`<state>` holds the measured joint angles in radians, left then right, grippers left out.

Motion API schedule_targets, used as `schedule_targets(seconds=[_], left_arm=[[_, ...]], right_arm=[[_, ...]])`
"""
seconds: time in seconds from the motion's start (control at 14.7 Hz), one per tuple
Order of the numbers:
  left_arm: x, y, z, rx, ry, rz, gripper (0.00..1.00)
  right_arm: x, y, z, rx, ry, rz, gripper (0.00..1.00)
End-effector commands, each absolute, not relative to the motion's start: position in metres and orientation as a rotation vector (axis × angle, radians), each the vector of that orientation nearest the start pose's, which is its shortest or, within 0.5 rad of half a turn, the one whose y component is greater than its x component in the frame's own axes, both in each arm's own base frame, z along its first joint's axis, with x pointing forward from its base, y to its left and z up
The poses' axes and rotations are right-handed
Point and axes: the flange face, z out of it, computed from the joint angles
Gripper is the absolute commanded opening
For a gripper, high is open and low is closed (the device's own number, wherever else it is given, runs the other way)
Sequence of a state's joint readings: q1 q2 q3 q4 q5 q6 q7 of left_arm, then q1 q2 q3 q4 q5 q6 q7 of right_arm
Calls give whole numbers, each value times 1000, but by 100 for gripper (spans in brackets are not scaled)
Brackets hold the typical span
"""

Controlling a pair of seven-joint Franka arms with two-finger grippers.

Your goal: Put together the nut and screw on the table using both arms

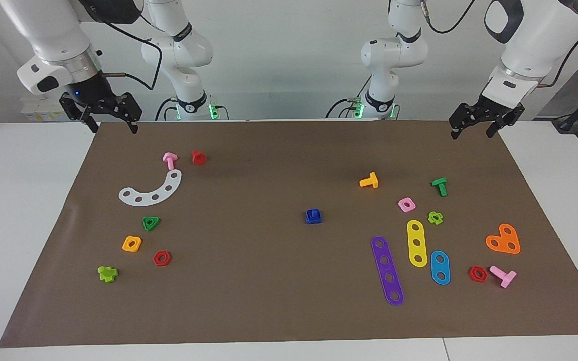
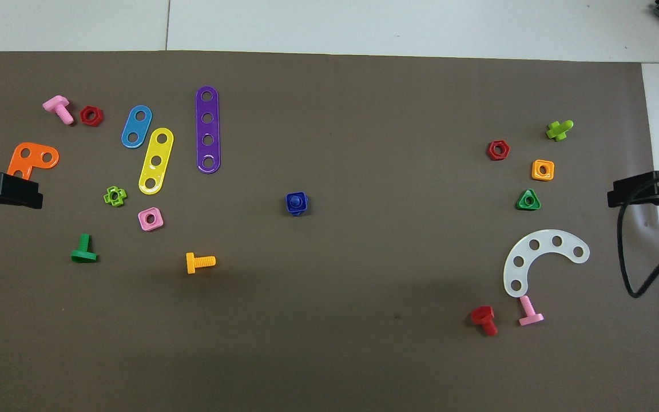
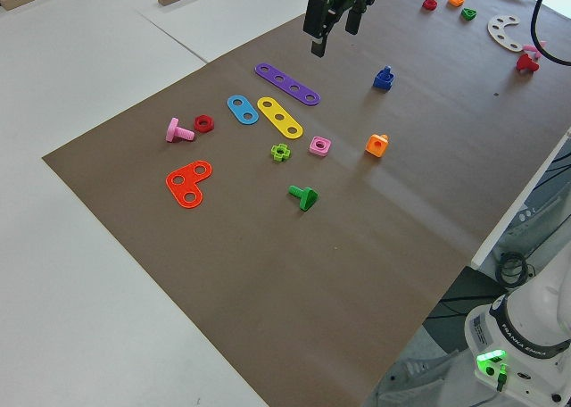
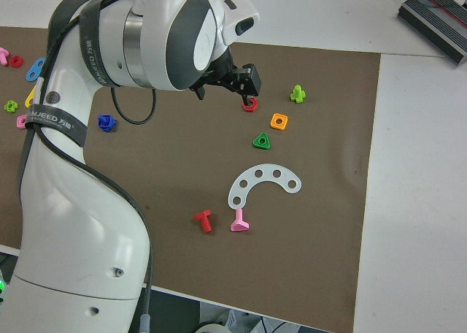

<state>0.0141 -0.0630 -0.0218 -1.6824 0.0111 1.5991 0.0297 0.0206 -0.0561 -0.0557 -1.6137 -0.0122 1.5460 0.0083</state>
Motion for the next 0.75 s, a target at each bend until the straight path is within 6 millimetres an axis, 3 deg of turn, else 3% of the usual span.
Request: schedule_targets(seconds=[0.0,0.68], left_arm=[[531,-4,612,-3107,57,12,100],[535,-4,614,-3105,127,-39,100]], right_arm=[[528,-20,633,-3136,91,10,100],[528,-20,633,-3136,91,10,100]])
